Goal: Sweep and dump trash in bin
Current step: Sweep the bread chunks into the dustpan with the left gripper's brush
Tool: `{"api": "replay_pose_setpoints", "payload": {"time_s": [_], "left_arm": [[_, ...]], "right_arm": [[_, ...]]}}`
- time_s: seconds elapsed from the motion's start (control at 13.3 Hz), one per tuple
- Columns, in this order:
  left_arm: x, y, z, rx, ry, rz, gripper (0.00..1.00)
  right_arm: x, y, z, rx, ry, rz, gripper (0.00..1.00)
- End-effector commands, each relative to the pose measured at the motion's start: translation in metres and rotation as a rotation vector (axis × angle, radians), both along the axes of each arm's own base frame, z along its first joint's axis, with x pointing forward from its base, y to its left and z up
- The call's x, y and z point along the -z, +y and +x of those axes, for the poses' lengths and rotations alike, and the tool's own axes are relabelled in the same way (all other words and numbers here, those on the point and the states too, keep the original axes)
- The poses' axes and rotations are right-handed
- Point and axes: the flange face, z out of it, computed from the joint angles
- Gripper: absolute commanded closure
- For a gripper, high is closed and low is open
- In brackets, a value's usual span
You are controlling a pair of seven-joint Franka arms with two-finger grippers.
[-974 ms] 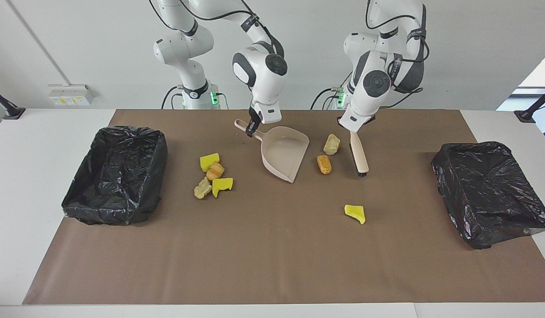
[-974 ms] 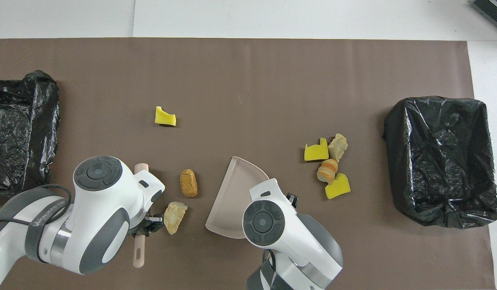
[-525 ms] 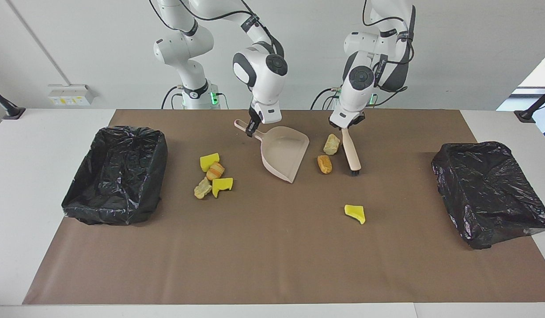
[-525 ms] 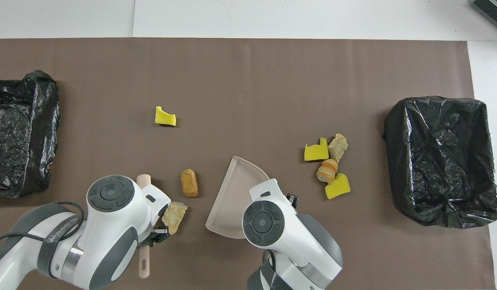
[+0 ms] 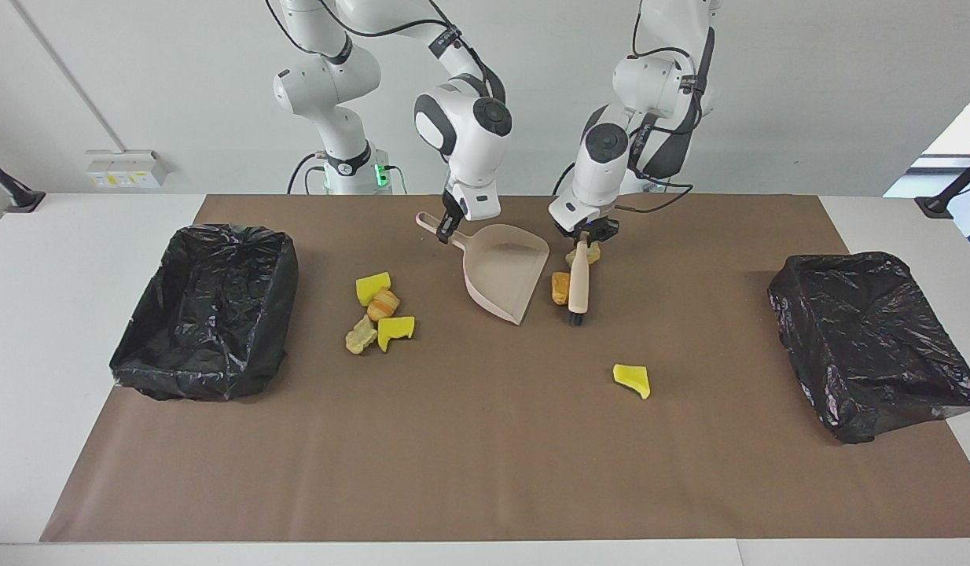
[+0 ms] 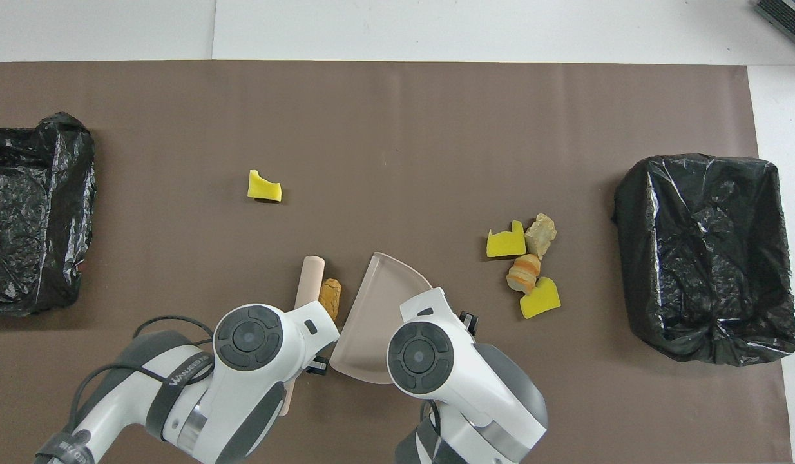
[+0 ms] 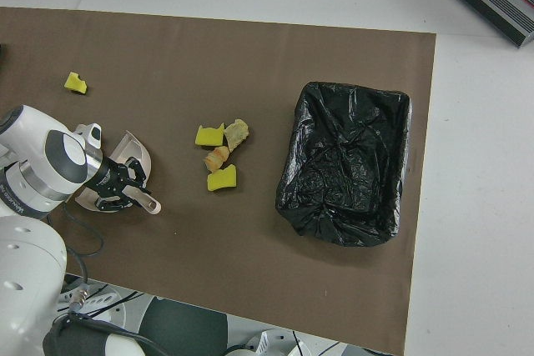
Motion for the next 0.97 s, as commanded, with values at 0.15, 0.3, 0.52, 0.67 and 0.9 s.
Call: {"api": "replay_pose_setpoints", "payload": {"time_s": [0.15, 0.3, 0.52, 0.67, 0.9], "left_arm": [[-0.027, -0.062, -0.030, 0.112, -0.005, -0.073, 1.00], [-0.053, -0.057, -0.025, 0.093, 0.027, -0.059, 1.00], [-0.088, -0.003, -0.008, -0.106, 0.094, 0.005, 1.00], [-0.095, 0.037, 0.003, -0.188, 0.131, 0.036, 1.00], [-0.083, 0.076, -0.014, -0.297, 0.157, 0.088, 1.00]], "right_arm": [[0.002, -0.002, -0.004, 0.020, -0.013, -0.032, 1.00], [0.002, -0.002, -0.004, 0.020, -0.012, -0.034, 1.00], [0.002, -0.002, -0.004, 0.020, -0.012, -0.034, 1.00], [0.003, -0.003, -0.003, 0.025, -0.009, -0.031, 1.00], [0.003, -0.003, -0.002, 0.026, -0.009, -0.028, 1.00]]}}
